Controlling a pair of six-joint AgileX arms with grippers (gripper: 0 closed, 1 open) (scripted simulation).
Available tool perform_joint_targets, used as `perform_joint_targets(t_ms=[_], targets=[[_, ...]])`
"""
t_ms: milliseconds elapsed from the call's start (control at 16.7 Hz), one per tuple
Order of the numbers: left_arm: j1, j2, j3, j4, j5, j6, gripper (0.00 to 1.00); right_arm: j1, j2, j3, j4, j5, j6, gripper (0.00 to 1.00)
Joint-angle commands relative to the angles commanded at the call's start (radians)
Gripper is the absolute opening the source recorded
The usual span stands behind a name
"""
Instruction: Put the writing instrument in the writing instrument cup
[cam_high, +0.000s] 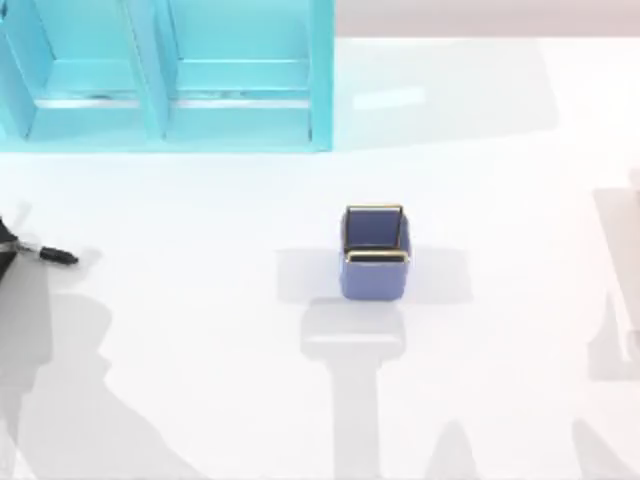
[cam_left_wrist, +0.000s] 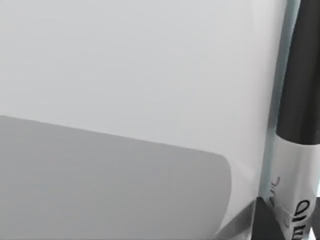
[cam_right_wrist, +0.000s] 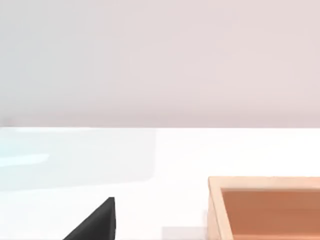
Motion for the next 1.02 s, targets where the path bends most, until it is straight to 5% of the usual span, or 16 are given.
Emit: perform_joint_targets(t_ms=[420,480,720,1020], targets=[[0.000,0.000,0.000,0.000,0.000,0.000,0.00,0.000,0.000,0.000,0.000,0.000,0.000,1.00],[0.043,-0.197,0.040,-0.421,-0.062,0.093,0.00,0.000,0.000,0.000,0.000,0.000,0.000,1.00],[0.074,-0.257,0.039,-0.485,-0.054,0.103,0.00,0.000,0.000,0.000,0.000,0.000,0.000,1.00],[0.162,-0.529,0.037,-0.775,-0.005,0.167,0.00,0.000,0.000,0.000,0.000,0.000,0.000,1.00]])
